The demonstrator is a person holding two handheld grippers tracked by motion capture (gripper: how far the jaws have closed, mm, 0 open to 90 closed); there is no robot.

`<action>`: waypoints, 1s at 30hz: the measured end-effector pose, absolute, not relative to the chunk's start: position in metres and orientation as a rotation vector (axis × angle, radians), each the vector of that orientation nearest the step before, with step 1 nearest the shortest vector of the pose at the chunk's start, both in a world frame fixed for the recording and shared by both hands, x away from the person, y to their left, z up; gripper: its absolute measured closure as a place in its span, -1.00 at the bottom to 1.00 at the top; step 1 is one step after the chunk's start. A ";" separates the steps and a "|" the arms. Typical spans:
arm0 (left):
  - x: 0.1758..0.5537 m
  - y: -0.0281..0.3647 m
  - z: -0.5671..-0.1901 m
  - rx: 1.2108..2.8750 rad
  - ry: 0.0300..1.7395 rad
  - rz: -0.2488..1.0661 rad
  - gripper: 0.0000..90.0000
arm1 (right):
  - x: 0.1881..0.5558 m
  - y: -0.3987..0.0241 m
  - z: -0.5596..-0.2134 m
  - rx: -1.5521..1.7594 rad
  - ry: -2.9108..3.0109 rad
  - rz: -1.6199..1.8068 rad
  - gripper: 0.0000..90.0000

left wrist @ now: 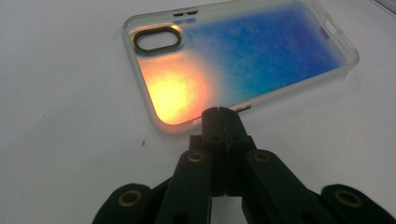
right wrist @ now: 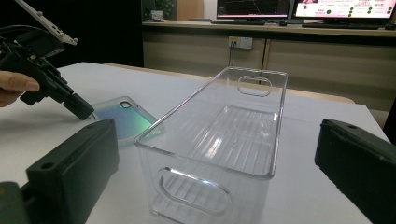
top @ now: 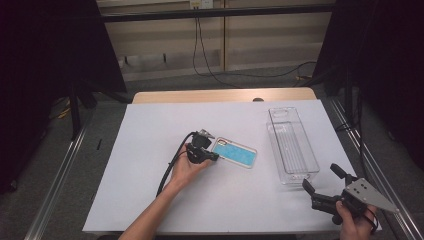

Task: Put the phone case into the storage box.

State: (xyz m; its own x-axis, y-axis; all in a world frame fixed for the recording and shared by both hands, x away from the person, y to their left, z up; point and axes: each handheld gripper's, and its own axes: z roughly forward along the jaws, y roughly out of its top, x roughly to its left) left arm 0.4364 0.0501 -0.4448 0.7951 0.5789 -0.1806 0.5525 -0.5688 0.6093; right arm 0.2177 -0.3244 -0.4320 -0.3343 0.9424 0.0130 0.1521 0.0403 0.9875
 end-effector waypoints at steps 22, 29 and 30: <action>0.454 0.045 -0.447 2.277 0.879 0.056 1.00 | 0.218 -0.324 -0.432 1.130 1.591 1.367 -1.00; 0.458 0.042 -0.447 2.261 0.895 0.062 1.00 | 0.217 -0.324 -0.432 1.131 1.590 1.370 -1.00; 0.459 0.042 -0.447 2.266 0.891 0.061 1.00 | 0.217 -0.324 -0.432 1.131 1.590 1.370 -1.00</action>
